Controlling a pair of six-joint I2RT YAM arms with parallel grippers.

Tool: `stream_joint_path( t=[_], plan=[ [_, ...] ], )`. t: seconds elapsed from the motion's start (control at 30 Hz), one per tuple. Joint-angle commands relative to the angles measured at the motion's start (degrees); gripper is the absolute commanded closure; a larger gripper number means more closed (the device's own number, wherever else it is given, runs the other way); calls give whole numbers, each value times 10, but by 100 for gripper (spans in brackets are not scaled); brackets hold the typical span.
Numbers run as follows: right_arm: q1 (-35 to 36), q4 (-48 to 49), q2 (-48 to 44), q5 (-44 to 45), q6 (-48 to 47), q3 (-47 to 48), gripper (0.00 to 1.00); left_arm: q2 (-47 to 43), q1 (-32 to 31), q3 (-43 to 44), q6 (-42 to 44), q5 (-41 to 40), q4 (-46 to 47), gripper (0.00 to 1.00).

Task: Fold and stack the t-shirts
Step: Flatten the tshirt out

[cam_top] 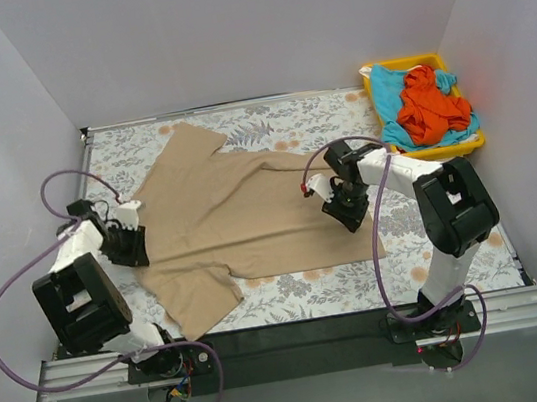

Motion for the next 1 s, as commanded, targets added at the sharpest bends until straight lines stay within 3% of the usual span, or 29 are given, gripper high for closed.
stream_joint_path(
  t=[0.0, 0.1, 0.13, 0.27, 0.37, 0.57, 0.77, 0.97],
  plan=[
    [-21, -24, -23, -35, 8, 89, 70, 32, -6, 182, -64, 115, -69, 71],
    [-42, -20, 15, -23, 37, 237, 72, 96, -31, 321, -115, 142, -36, 71],
    [-49, -19, 51, -14, 58, 319, 70, 110, -54, 340, -141, 136, -18, 70],
    [-87, -24, 170, 30, 91, 502, 69, 184, -105, 425, -195, 87, 67, 66],
    [-100, -31, 240, 57, 87, 574, 70, 259, -122, 491, -242, 63, 106, 63],
    [-125, -26, 267, 14, 92, 572, 70, 367, -131, 580, -298, 52, 148, 61],
    [-145, -22, 188, -74, 58, 443, 63, 401, -151, 588, -300, 41, 160, 61],
    [-158, -22, 168, -59, 80, 373, 66, 409, -158, 580, -304, 36, 181, 60]
  ],
)
